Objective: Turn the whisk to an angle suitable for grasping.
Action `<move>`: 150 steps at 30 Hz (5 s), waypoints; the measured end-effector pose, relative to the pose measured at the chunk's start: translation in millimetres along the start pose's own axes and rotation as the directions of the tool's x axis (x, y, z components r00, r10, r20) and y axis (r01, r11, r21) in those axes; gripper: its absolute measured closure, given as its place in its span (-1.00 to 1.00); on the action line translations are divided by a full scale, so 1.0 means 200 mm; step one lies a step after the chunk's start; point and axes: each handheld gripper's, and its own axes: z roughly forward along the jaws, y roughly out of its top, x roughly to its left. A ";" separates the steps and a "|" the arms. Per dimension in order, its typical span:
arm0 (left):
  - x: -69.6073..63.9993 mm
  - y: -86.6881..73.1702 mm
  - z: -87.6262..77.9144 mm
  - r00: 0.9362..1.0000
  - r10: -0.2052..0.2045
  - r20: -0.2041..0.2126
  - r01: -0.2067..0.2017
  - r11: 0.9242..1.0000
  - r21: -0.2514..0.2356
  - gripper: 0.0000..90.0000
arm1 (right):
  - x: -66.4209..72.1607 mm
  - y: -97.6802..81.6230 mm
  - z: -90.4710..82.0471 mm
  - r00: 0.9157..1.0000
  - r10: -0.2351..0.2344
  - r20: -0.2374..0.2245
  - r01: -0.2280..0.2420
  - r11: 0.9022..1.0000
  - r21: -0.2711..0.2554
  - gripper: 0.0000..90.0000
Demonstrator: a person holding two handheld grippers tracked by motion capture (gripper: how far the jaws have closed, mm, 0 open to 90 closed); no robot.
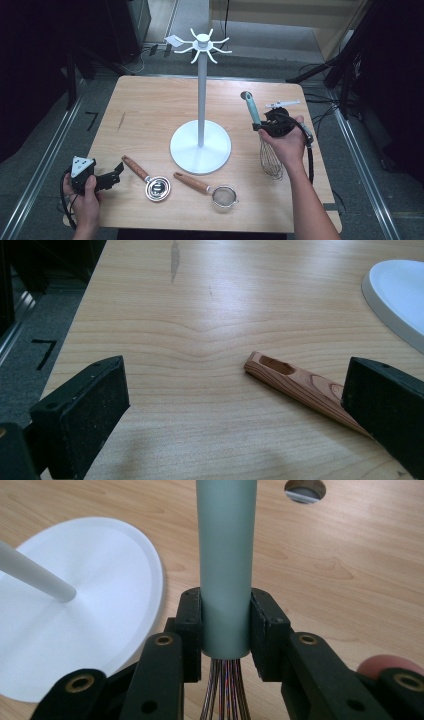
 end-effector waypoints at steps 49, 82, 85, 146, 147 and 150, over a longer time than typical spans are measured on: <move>0.00 0.00 0.00 1.000 -0.008 -0.003 0.008 1.000 -0.008 -1.00 | 0.20 -0.18 -0.37 0.994 -0.064 -0.088 0.013 0.873 -0.488 0.58; 0.00 0.00 0.00 1.000 0.003 -0.005 -0.003 1.000 -0.003 -1.00 | 0.39 -0.09 -0.53 0.966 -0.190 -0.177 0.041 0.783 -0.621 0.58; 0.00 0.00 0.00 1.000 0.004 -0.005 -0.004 1.000 -0.003 -1.00 | 0.40 -0.08 -0.54 0.963 -0.202 -0.179 0.046 0.776 -0.629 0.58; 0.00 0.00 0.00 1.000 0.003 -0.004 -0.003 1.000 -0.002 -1.00 | 0.63 0.09 -0.59 0.909 -0.330 -0.254 0.065 0.716 -0.696 0.58; 0.00 0.00 0.00 1.000 0.003 -0.003 -0.003 1.000 -0.002 -1.00 | 0.63 0.09 -0.59 0.910 -0.329 -0.253 0.066 0.716 -0.695 0.58; 0.00 0.00 0.00 1.000 0.004 -0.004 -0.004 1.000 -0.002 -1.00 | 0.64 0.10 -0.58 0.913 -0.319 -0.254 0.058 0.718 -0.694 0.58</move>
